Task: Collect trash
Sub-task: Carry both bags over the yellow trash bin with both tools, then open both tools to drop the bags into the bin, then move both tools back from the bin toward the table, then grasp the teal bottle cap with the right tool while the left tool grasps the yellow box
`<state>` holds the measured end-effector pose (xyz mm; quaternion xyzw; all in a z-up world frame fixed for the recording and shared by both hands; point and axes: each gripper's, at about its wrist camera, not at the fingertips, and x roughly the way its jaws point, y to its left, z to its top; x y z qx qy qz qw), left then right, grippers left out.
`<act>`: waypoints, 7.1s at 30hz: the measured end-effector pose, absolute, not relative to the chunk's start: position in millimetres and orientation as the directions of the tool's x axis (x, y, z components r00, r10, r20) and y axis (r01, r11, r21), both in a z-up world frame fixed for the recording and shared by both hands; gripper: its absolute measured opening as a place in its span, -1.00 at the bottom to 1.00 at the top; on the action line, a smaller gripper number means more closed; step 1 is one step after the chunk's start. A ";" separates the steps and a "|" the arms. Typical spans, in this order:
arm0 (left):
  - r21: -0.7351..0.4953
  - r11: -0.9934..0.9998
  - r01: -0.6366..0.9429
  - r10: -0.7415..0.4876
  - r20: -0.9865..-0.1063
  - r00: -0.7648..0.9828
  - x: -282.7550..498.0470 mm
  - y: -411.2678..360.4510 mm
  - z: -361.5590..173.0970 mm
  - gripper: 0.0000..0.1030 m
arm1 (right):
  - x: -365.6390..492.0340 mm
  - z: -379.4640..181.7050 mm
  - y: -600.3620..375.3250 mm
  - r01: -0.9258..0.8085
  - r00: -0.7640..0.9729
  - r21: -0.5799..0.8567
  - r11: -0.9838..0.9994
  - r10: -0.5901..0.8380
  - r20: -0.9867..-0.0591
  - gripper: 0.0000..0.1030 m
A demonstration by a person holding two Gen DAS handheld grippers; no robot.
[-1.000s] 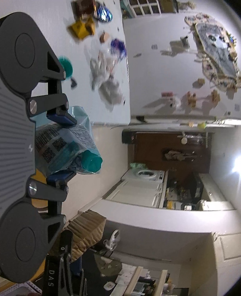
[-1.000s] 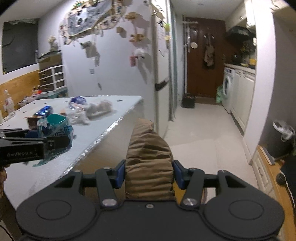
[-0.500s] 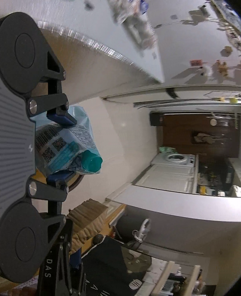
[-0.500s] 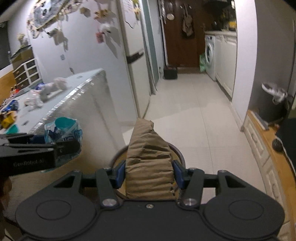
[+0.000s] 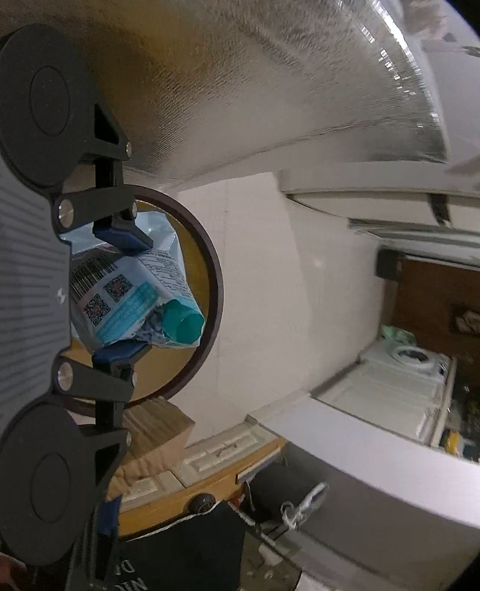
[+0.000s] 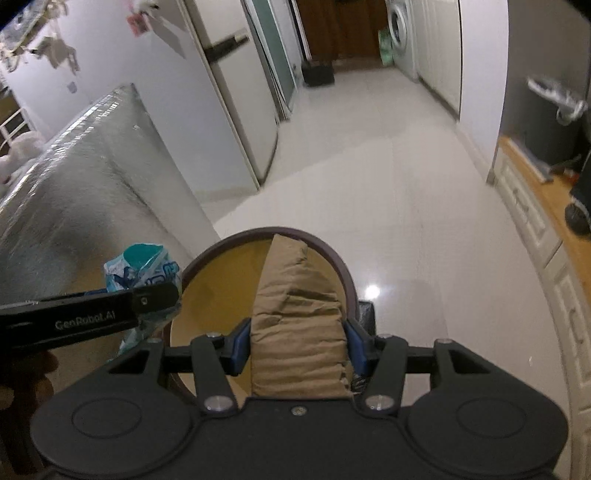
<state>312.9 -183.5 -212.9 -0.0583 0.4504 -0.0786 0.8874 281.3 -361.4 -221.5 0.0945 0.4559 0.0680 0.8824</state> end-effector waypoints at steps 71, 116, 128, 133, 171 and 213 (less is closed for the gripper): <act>-0.240 0.958 0.154 -0.266 -0.948 0.177 422.3 -181.4 -291.8 0.39 | 354.8 -291.3 -308.6 -0.019 0.215 0.163 0.987 0.163 -0.963 0.94; -0.128 0.983 0.131 -0.167 -0.924 0.344 310.9 -141.9 -106.1 1.00 | 280.9 -104.5 -348.9 0.018 0.448 0.068 0.998 0.053 -0.892 1.00; -0.137 0.979 0.153 -0.191 -0.879 0.437 281.7 -123.3 -26.8 1.00 | 257.3 -28.3 -339.6 0.004 0.531 0.066 0.998 0.054 -0.845 1.00; -0.138 0.982 0.127 -0.182 -0.855 0.485 266.6 -100.0 3.4 1.00 | 250.5 -0.1 -326.6 -0.028 0.564 0.066 0.997 0.070 -0.823 1.00; -0.145 0.930 -0.337 0.119 -0.750 0.651 210.0 169.1 83.1 1.00 | 272.3 44.1 -66.6 -0.518 0.650 0.061 0.853 0.439 -0.621 1.00; -0.247 0.682 -0.688 0.073 -0.913 0.401 313.2 251.7 -57.2 0.73 | 247.2 -83.5 22.7 -0.825 0.371 0.018 0.564 0.565 -0.737 0.15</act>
